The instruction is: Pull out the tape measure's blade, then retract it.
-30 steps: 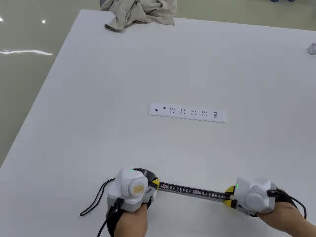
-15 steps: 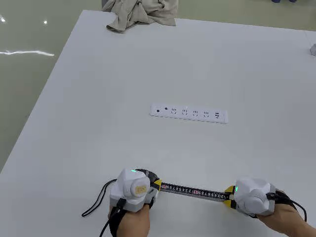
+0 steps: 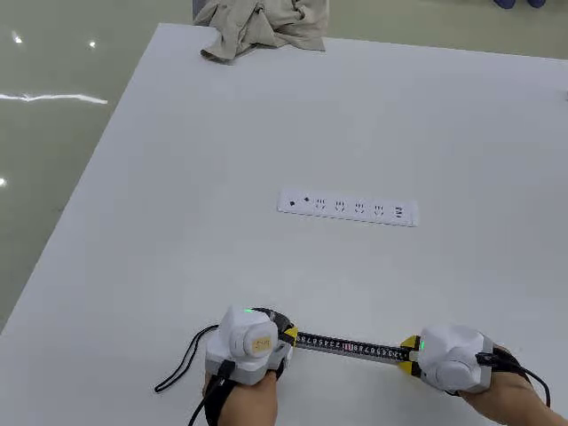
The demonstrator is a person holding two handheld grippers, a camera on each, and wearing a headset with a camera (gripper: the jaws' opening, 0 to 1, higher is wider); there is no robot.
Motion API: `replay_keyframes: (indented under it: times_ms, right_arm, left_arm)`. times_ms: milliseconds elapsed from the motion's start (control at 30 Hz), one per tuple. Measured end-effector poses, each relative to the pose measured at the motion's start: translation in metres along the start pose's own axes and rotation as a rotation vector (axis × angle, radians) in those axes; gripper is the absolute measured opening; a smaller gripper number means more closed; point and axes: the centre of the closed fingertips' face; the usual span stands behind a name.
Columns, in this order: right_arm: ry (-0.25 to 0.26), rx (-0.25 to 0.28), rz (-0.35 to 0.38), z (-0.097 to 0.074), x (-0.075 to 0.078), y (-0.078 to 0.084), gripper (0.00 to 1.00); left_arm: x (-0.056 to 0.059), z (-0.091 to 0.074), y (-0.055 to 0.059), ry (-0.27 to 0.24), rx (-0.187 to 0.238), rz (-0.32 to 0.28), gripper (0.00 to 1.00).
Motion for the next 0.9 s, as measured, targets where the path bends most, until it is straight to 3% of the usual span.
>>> replay_keyframes:
  times_ms: [600,900]
  right_arm:
    - [0.0,0.014,-0.004,0.005,0.0,-0.012,0.13]
    - [-0.008,0.031,-0.004,0.01,-0.001,-0.029,0.13]
  left_arm:
    - [-0.001,0.0,-0.001,-0.001,0.001,0.001,0.56]
    - [0.0,0.0,-0.001,0.0,-0.002,0.002,0.56]
Point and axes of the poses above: the centre of the closed fingertips' face, and the gripper's own axes: z roughly forward along the fingers, x roughly to its right, y roughly out of its underside, and after that the axes turned 8 degrees about -x, right-handed
